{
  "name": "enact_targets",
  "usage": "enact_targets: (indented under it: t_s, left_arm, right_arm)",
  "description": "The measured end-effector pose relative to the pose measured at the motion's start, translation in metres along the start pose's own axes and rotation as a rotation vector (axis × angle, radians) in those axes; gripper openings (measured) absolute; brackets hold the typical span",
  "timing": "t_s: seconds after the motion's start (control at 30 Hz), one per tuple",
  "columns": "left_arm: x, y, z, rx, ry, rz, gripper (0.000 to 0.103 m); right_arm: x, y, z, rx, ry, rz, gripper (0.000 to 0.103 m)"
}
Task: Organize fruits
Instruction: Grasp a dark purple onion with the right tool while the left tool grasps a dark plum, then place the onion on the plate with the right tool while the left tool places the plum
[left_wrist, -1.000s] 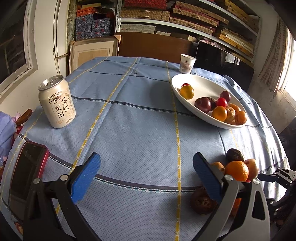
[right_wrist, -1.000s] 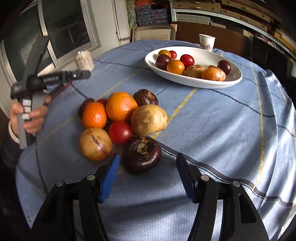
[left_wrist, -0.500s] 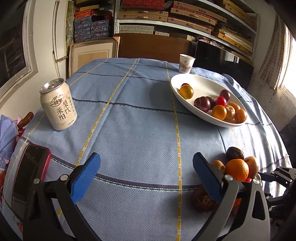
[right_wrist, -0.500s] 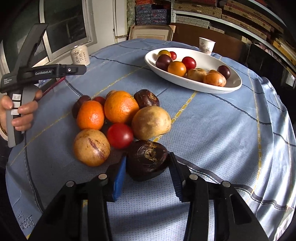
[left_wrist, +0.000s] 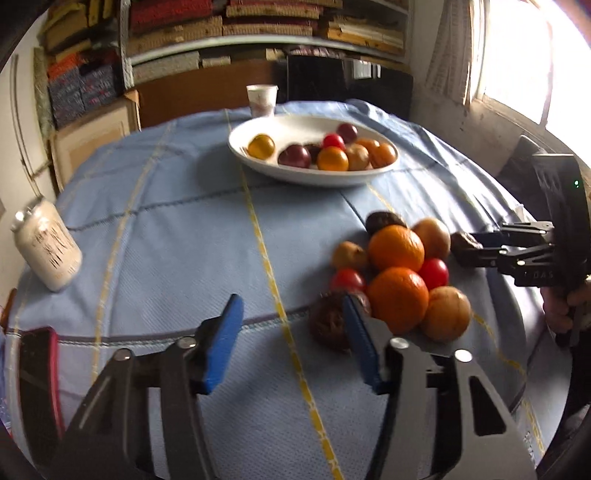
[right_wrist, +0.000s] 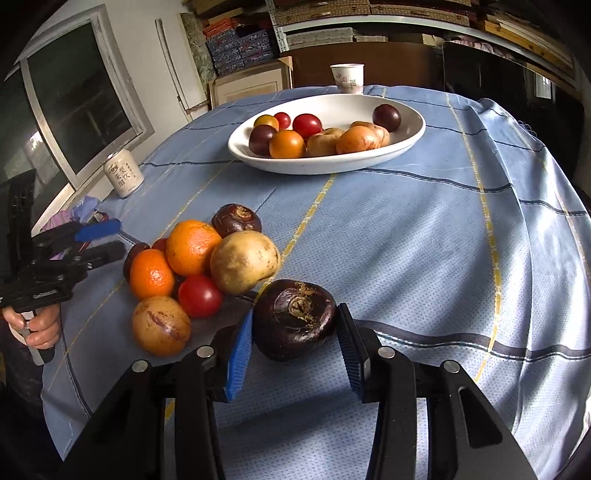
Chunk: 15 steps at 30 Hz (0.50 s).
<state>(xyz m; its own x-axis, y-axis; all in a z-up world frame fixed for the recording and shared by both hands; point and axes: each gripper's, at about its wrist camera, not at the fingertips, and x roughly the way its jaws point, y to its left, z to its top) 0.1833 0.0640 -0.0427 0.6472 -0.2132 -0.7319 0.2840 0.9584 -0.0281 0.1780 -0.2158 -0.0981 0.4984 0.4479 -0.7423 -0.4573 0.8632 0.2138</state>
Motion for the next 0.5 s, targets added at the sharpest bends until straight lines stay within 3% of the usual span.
enact_targets:
  t_s: [0.23, 0.4, 0.5]
  left_arm:
    - [-0.004, -0.005, -0.003, 0.022, 0.005, -0.082, 0.052]
    - [0.004, -0.016, -0.007, 0.071, 0.042, -0.077, 0.052]
    - [0.011, -0.013, -0.007, 0.050, 0.069, -0.091, 0.052]
  right_arm:
    - [0.001, -0.001, 0.000, 0.002, 0.009, 0.002, 0.045]
    - [0.001, 0.001, 0.000, -0.003, 0.012, 0.003, 0.045]
    - [0.001, 0.001, 0.000, -0.004, 0.010, 0.002, 0.045]
